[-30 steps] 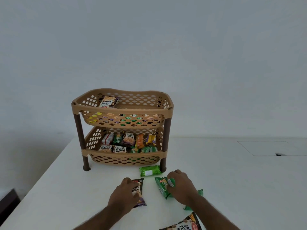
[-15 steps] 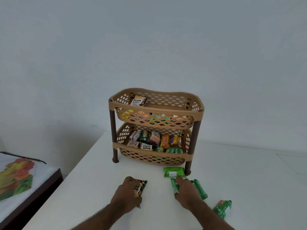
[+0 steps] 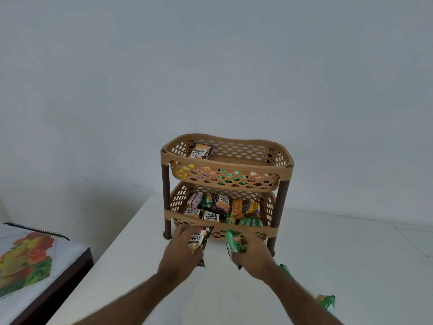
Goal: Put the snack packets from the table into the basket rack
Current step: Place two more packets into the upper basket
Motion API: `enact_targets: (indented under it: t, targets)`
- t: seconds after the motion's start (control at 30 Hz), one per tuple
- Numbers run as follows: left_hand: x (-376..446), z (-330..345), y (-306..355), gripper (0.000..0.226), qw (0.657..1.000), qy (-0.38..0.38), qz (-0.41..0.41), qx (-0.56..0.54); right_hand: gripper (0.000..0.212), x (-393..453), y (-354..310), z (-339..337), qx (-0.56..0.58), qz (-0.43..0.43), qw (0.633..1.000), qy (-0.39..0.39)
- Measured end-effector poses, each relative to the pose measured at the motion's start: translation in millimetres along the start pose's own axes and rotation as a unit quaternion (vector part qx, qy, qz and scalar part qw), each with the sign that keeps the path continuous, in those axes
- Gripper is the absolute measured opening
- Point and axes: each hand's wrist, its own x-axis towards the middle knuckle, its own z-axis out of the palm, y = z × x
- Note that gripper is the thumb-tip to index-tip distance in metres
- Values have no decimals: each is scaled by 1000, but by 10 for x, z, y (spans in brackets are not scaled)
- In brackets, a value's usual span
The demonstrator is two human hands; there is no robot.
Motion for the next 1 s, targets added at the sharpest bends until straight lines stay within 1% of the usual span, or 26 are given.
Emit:
enact_targets:
  t: [0.1,0.27,0.4,0.5,0.57,0.7,0.83,1.0]
  targets:
    - [200,-222,247,50,997,45,62,-21,66,98,-319,-108,33,-55,998,19]
    - [590,-631,675,49,981,118,154,-16,65,191,-785,-345,73,-128,987,61]
    - [913,-928,959,48,965,139,220,-13,62,248,-1177,-632,53,-181,977,94]
    - [1135,-1105,1132,46,956,159,245,-8,66,376,-1382,-856,65,-189,972,121]
    - [1295,-1205,1202,46,956,160,246,-1,68,487,-1466,-991,73,-187,969,144]
    - [1613,-1322,1268,46,964,146,221,4,67,745,-1552,-1181,102,-175,963,178]
    - [1919,-1308,1313,45,973,132,188,-26,67,997,-1593,-1287,72,-165,961,209]
    - [2352,-1175,1315,46,982,94,164,-19,70,1339,-1543,-1350,70,-127,964,224]
